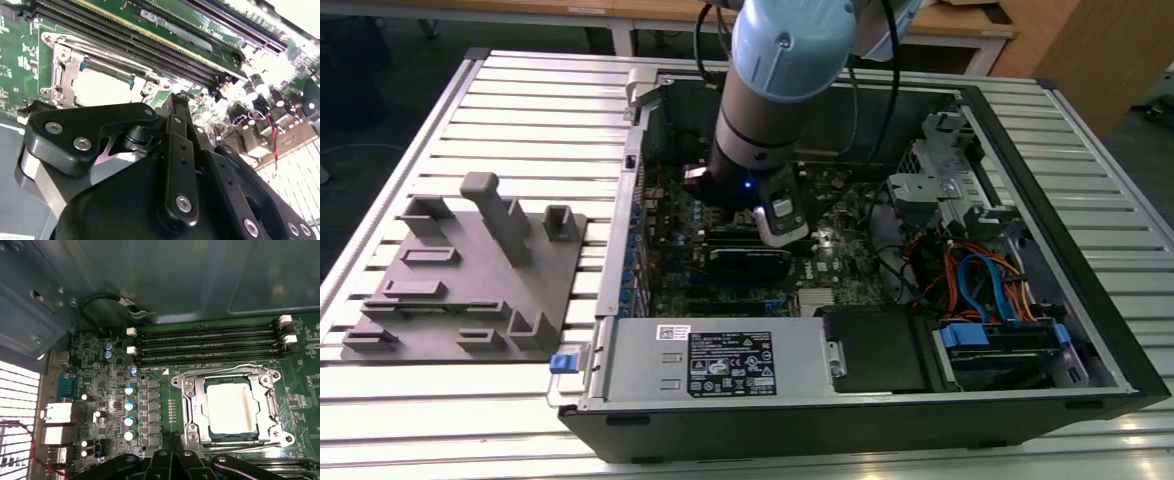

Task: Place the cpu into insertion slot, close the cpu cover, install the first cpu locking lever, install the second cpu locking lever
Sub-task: 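Install the second cpu locking lever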

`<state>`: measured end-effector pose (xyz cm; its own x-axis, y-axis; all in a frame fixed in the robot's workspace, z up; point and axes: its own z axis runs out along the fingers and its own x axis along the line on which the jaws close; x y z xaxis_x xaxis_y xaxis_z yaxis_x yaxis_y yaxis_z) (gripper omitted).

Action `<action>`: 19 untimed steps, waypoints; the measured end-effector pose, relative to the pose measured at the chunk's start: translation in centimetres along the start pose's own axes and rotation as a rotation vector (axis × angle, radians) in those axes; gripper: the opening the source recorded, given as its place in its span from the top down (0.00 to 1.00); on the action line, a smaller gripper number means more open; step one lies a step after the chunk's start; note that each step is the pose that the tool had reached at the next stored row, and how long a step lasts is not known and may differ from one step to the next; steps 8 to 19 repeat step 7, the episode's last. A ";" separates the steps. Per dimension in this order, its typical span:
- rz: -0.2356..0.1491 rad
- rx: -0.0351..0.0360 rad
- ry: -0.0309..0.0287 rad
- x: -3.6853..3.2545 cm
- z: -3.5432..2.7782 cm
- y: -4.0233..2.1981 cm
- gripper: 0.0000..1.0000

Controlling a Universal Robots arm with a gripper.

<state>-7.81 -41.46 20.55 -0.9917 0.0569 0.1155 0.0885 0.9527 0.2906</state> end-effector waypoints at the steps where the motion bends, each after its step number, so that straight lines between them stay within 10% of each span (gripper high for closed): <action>1: 0.000 -0.0003 0.0003 0.00 -0.04 0.02 0.89; 19: 0.000 -0.0005 0.0005 0.00 -0.04 0.01 0.89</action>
